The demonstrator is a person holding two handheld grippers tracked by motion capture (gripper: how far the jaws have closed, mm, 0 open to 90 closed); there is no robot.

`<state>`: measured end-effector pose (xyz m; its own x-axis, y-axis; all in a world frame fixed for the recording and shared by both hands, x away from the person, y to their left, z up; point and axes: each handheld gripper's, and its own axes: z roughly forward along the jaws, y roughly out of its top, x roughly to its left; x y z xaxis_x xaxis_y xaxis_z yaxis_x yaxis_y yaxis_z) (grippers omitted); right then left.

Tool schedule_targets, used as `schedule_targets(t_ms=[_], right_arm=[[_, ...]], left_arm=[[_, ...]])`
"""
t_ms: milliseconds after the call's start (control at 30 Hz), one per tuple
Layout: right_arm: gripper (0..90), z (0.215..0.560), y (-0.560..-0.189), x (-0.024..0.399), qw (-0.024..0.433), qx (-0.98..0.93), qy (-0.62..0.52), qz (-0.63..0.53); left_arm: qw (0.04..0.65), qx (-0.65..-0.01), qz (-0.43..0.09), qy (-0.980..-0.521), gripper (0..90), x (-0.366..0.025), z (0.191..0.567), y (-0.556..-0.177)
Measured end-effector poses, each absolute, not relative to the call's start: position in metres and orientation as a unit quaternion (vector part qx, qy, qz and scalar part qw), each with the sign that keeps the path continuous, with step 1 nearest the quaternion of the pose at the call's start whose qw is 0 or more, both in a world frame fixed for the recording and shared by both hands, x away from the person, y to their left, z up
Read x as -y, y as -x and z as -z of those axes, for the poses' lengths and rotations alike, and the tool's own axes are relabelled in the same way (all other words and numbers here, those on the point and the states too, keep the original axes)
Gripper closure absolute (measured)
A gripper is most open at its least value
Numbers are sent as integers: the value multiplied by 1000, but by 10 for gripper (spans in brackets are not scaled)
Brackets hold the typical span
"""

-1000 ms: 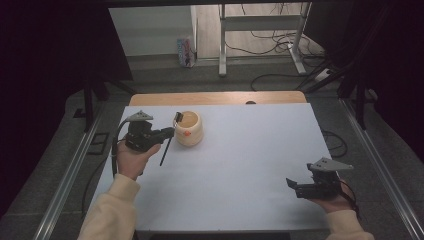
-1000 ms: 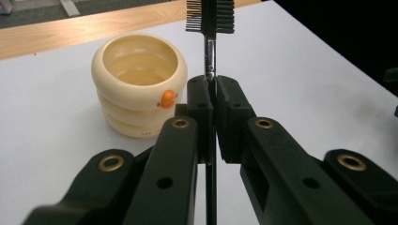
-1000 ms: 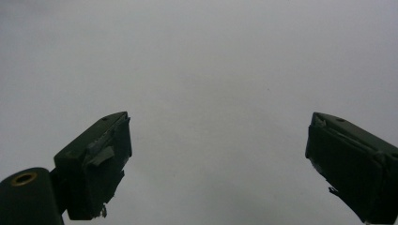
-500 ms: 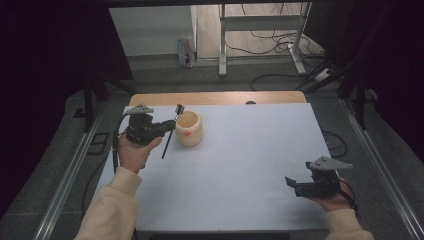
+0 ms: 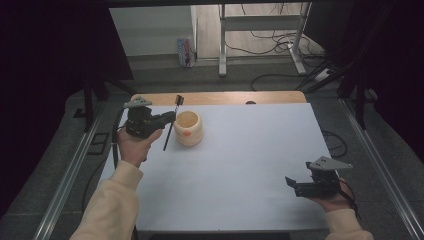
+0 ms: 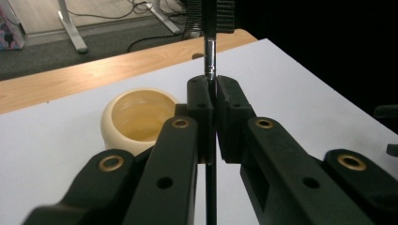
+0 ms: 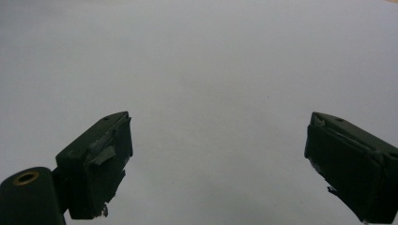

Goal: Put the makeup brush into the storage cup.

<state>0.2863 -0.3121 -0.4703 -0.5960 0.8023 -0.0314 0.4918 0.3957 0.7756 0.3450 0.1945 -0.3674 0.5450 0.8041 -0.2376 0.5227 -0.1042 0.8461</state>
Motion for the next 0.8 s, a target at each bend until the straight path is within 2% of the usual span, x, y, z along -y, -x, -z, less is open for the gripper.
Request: schedule_targets(t_ms=[800], right_arm=[[82,471,-287,313,206,-810,-401,-376]], left_arm=[[505,-456,-148,-718,861,-190,366,-363]])
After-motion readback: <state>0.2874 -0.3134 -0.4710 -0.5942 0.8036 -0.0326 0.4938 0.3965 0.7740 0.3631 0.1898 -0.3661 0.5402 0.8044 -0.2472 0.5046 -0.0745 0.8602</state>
